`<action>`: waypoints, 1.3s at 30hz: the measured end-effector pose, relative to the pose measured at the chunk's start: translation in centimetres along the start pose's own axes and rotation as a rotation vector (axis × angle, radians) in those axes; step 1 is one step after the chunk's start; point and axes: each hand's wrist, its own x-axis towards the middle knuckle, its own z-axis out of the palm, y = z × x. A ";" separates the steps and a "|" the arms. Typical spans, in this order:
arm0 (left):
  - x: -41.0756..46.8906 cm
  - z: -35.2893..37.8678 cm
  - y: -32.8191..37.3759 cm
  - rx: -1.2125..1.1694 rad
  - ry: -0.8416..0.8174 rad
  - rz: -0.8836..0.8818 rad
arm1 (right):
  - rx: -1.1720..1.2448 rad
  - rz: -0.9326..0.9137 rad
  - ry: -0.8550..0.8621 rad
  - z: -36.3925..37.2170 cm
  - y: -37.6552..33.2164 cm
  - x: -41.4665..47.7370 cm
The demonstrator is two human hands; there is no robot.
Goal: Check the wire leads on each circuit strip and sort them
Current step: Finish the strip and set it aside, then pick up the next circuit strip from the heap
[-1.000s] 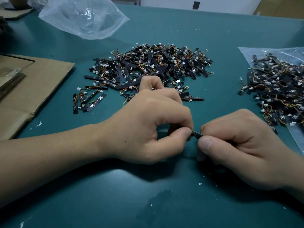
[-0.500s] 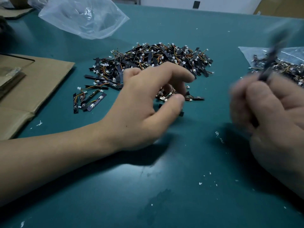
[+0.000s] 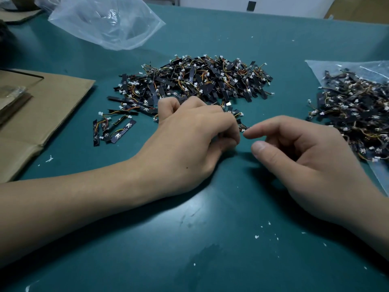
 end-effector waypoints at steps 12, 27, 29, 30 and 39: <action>-0.2 -0.2 0.6 0.165 -0.085 -0.029 | -0.026 0.004 -0.077 -0.1 -0.1 0.0; -0.4 -0.4 0.3 -0.104 0.256 0.405 | 0.102 -0.126 -0.131 -0.4 -0.4 -0.1; -0.4 -0.5 0.1 -0.117 0.255 0.374 | 0.059 -0.167 -0.124 -0.6 -0.6 -0.2; -0.3 -0.5 0.1 -0.134 0.259 0.351 | 0.061 -0.167 -0.129 -0.6 -0.7 -0.3; -0.4 -0.8 0.2 -0.478 0.099 0.197 | -0.024 -0.130 -0.061 -0.4 -0.6 -0.3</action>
